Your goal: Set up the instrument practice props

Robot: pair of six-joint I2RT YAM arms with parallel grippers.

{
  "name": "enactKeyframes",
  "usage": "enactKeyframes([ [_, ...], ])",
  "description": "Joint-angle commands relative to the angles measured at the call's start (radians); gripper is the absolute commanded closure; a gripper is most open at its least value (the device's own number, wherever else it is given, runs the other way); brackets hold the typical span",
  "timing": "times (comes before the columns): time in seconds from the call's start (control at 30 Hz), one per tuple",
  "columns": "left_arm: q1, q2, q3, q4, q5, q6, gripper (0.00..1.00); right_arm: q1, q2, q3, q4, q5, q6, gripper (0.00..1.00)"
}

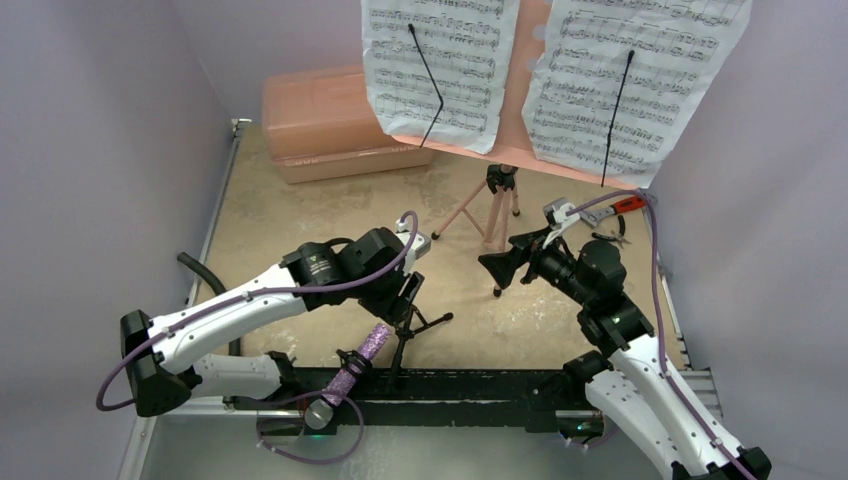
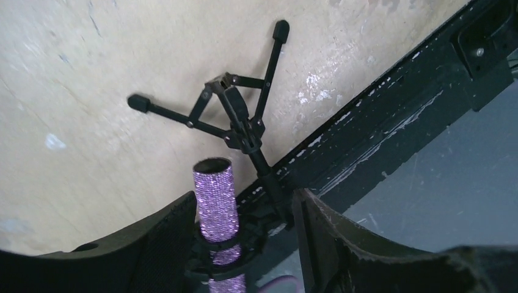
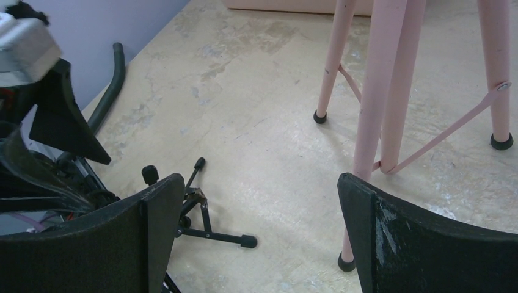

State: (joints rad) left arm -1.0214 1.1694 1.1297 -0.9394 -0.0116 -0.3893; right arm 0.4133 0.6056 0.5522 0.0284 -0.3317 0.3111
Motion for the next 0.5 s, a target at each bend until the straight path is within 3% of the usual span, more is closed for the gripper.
enactKeyframes([
  [0.0, -0.017, -0.001, -0.034, -0.010, -0.019, -0.310, 0.42, -0.001, -0.021, -0.010, 0.031, 0.000, -0.003, 0.02],
  [0.2, -0.207, -0.054, -0.129, 0.049, -0.176, -0.554, 0.40, 0.000, -0.020, -0.011, 0.023, 0.000, -0.010, 0.02],
  [0.37, -0.402, 0.075, -0.125, 0.051, -0.284, -0.641, 0.40, -0.001, -0.011, -0.017, 0.037, -0.004, -0.009, 0.02],
  [0.47, -0.462, 0.155, -0.101, 0.016, -0.344, -0.679, 0.40, -0.001, -0.007, -0.010, 0.025, -0.002, -0.013, 0.02],
])
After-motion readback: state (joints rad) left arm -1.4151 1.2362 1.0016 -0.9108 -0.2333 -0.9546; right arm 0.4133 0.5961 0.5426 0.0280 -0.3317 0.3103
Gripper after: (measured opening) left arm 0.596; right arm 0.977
